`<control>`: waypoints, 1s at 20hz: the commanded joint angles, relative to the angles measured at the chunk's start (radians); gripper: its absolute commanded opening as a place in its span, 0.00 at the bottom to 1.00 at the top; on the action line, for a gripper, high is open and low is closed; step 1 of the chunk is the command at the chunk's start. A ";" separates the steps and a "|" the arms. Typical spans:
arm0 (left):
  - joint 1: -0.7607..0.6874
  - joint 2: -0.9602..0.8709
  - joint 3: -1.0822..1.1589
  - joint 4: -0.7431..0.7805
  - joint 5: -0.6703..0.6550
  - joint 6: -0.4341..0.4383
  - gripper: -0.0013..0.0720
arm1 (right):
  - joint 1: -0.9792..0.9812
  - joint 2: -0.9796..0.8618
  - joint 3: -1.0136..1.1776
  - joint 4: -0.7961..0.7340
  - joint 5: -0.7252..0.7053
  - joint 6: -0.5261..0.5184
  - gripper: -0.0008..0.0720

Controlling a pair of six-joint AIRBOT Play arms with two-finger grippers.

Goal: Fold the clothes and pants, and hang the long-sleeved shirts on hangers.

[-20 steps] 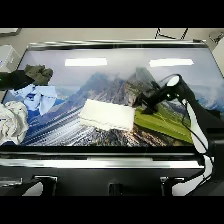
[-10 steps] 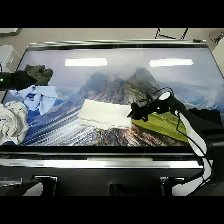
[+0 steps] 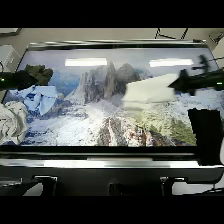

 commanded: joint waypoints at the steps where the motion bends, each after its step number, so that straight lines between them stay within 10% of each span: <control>1: 0.000 0.000 0.000 0.000 0.003 0.010 0.05 | -0.235 0.077 0.105 -0.080 0.078 0.083 0.06; 12: 0.000 0.000 0.000 0.000 0.003 0.033 0.05 | -0.623 0.108 0.114 -0.099 0.196 0.212 0.06; 20: 0.000 0.001 0.001 0.000 0.003 0.033 0.05 | -0.684 0.154 -0.040 -0.545 0.349 0.201 0.06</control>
